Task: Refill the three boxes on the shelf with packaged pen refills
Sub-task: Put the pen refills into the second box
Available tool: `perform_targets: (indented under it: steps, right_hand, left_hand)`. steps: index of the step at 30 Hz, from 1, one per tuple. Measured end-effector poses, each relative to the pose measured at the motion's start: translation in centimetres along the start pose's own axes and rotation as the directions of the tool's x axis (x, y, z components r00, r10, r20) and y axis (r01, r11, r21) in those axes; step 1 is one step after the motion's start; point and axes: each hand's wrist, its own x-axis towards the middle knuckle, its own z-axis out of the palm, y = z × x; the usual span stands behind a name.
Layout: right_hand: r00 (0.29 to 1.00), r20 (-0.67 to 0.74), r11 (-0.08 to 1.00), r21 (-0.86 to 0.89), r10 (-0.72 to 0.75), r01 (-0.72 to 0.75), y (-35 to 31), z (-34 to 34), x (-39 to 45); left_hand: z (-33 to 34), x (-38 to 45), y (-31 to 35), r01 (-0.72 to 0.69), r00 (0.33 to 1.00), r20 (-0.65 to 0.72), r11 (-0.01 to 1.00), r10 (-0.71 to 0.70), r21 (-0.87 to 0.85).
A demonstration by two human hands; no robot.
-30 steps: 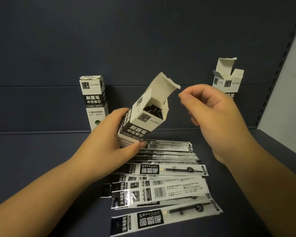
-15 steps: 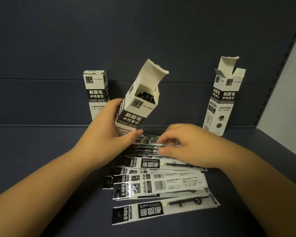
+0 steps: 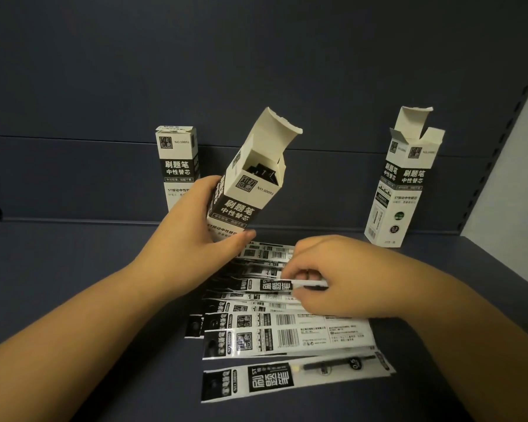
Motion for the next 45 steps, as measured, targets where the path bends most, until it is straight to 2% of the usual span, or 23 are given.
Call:
perform_targets:
  steps: [6, 17, 27, 34, 38, 45]
  right_hand:
    - [1.0, 0.006, 1.0, -0.014, 0.02, -0.02, -0.3, 0.1, 0.0]
    - [0.999, -0.046, 0.988, -0.15, 0.019, -0.026, -0.7, -0.3, -0.3]
    - [0.993, -0.115, 0.997, -0.073, 0.005, -0.014, -0.3, -1.5, -0.8]
    - [0.997, -0.06, 0.999, 0.031, 0.046, -0.044, -0.1, -1.8, -1.2]
    - [0.998, 0.037, 0.995, 0.09, 0.042, -0.045, 0.2, -1.7, -1.1]
    - [1.0, 0.018, 0.994, 0.103, 0.021, -0.023, 0.8, -2.0, -1.1]
  left_hand:
    - [0.1, 0.1, -0.1, 0.002, 1.0, -0.002, 1.0, -0.002, 0.01]
    - [-0.2, 0.2, -0.2, 0.015, 1.0, -0.021, 1.0, -0.015, 0.015]
    - [-0.4, 0.3, -0.3, 0.027, 0.999, -0.042, 0.999, -0.026, 0.018]
    - [-0.6, 0.3, -0.2, 0.039, 0.996, -0.076, 0.999, -0.04, -0.014]
    - [-0.7, 0.3, 0.0, 0.04, 0.996, -0.081, 0.999, -0.041, -0.015]
    - [-0.9, 0.3, 0.0, 0.048, 0.995, -0.088, 0.999, -0.05, -0.022]
